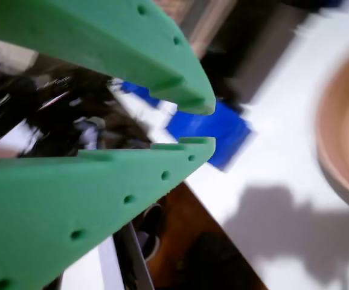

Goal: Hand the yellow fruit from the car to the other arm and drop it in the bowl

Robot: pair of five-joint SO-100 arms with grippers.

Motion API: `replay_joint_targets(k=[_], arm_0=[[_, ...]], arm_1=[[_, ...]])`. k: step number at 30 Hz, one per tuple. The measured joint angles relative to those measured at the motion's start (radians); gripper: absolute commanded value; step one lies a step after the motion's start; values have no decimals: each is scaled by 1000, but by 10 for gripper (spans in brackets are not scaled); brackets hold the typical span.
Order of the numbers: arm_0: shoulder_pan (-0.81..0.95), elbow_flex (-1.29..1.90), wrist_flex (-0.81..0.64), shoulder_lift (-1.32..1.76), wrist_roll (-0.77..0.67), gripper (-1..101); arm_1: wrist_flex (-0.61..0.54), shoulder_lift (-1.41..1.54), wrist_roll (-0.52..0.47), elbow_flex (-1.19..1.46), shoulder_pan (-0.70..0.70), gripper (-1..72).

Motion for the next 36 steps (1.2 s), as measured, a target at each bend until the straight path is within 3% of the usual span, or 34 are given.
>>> replay_joint_targets(k=[5, 12, 19, 25, 36], arm_0=[[0, 0, 0, 0, 0, 2], [0, 0, 0, 0, 0, 2], [0, 0, 0, 0, 0, 2], [0, 0, 0, 0, 0, 2], [0, 0, -3, 0, 0, 2]], arm_1=[[-143, 382, -34, 293, -3, 0], [-252, 845, -61, 615, 44, 0], [-227, 1255, -69, 939, 29, 0], [-181, 1318, -15, 1063, 2, 0], [-166, 1321, -15, 1131, -74, 0]])
